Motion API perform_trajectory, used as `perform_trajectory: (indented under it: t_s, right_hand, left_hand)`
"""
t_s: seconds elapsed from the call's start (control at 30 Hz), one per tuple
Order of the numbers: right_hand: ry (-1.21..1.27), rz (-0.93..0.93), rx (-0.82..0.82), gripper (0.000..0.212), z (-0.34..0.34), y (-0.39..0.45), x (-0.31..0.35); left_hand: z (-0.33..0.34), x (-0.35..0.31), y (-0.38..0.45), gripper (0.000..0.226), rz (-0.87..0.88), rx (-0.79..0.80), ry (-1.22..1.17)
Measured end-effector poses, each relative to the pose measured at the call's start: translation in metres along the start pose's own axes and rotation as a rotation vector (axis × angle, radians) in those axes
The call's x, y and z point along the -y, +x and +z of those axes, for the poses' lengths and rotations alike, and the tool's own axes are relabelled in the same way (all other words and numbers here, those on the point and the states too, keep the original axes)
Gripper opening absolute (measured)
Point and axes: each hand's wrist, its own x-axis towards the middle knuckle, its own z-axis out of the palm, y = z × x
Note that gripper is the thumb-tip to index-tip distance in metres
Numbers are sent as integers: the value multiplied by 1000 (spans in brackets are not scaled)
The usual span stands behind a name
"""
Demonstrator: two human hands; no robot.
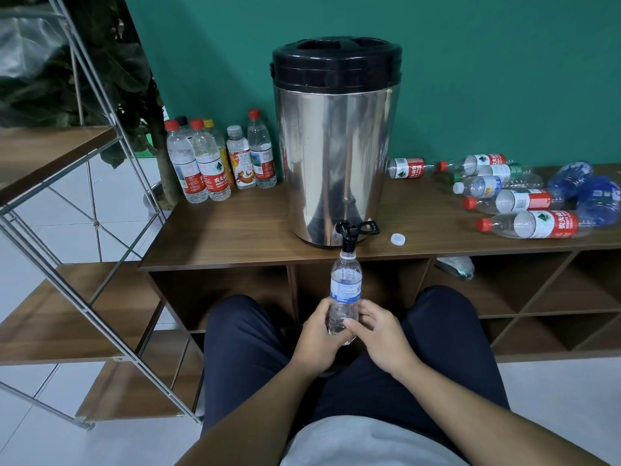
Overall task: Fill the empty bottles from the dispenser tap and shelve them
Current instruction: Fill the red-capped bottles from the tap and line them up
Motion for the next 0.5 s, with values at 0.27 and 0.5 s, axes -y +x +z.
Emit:
perform_trajectory:
  t_s: [0.27, 0.5]
  right_hand:
    - [-11, -4, -6, 35, 0, 0, -1]
    - [-12, -1, -2, 35, 0, 0, 0]
  left_hand:
    - [0, 0, -1, 47, 4, -3, -9]
    - [0, -1, 0, 48, 0, -1, -16]
